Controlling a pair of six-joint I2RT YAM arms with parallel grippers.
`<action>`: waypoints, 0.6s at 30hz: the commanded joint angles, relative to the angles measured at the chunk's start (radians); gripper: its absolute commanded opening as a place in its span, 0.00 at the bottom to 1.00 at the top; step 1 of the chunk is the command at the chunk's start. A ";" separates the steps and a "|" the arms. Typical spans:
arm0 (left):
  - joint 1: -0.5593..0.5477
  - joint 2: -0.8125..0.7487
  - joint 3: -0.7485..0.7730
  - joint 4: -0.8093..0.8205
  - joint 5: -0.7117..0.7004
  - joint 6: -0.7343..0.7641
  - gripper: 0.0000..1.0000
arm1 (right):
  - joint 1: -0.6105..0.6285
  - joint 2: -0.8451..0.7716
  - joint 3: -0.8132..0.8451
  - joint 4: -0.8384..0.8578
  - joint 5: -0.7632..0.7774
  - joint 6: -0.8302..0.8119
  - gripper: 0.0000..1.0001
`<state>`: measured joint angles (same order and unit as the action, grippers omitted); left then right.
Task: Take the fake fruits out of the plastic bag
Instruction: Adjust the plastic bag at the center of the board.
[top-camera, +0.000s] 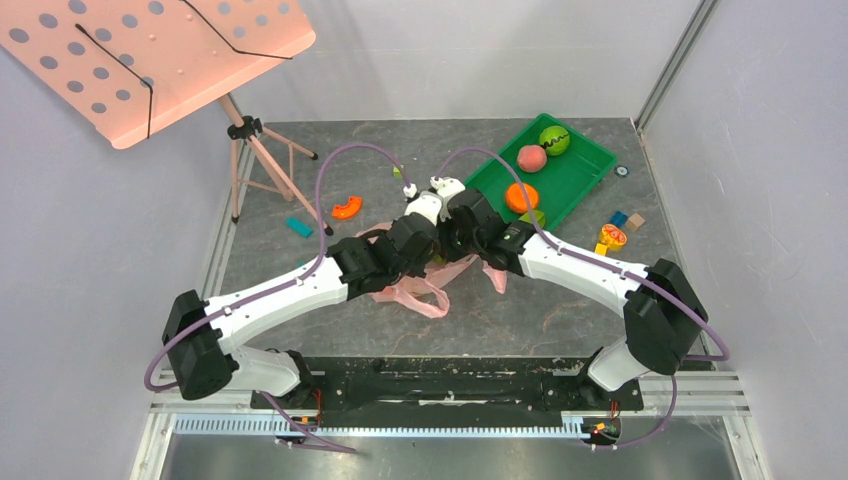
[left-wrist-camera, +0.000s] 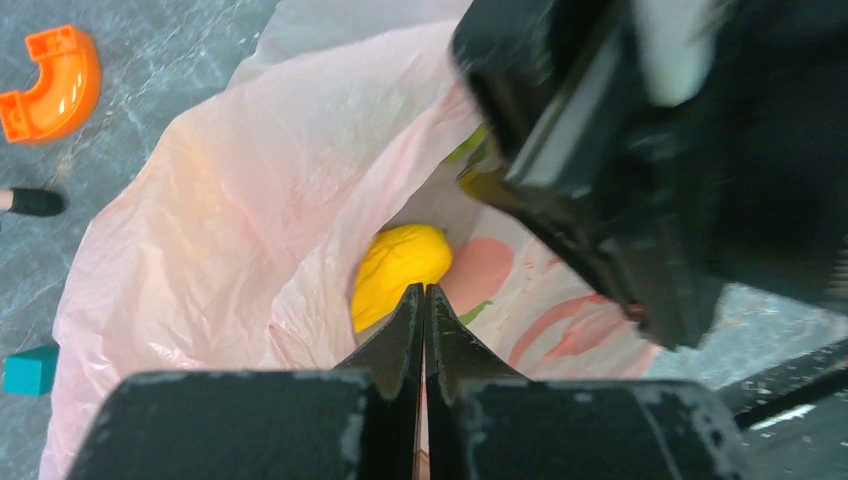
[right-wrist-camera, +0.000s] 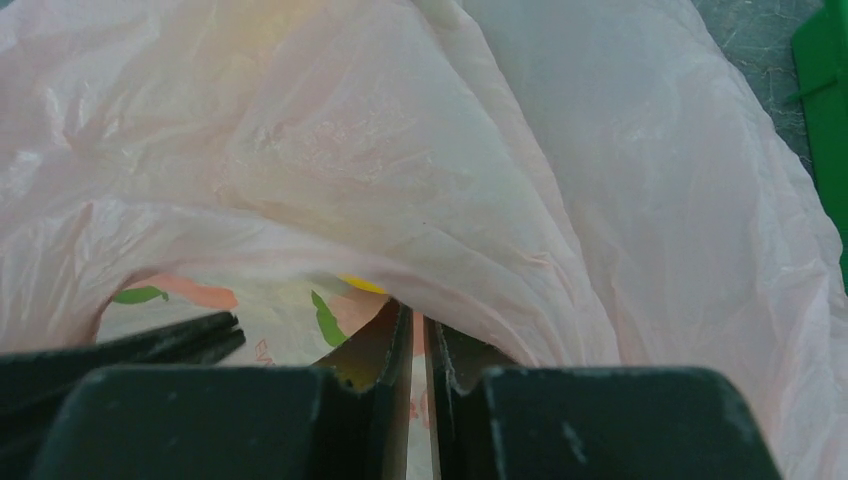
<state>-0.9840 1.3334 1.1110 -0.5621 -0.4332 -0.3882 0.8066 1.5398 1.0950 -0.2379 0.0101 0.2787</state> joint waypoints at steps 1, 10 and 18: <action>-0.004 -0.003 -0.074 0.030 -0.112 -0.037 0.02 | -0.003 -0.032 -0.019 0.044 0.038 0.025 0.10; -0.002 -0.070 -0.200 0.022 -0.249 -0.091 0.02 | -0.004 -0.023 -0.037 -0.001 0.200 0.038 0.10; -0.002 -0.134 -0.235 -0.038 -0.345 -0.121 0.02 | -0.004 -0.062 -0.057 -0.030 0.427 0.030 0.13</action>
<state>-0.9840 1.2545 0.8871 -0.5709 -0.6701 -0.4446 0.8078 1.5360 1.0595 -0.2619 0.2600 0.3050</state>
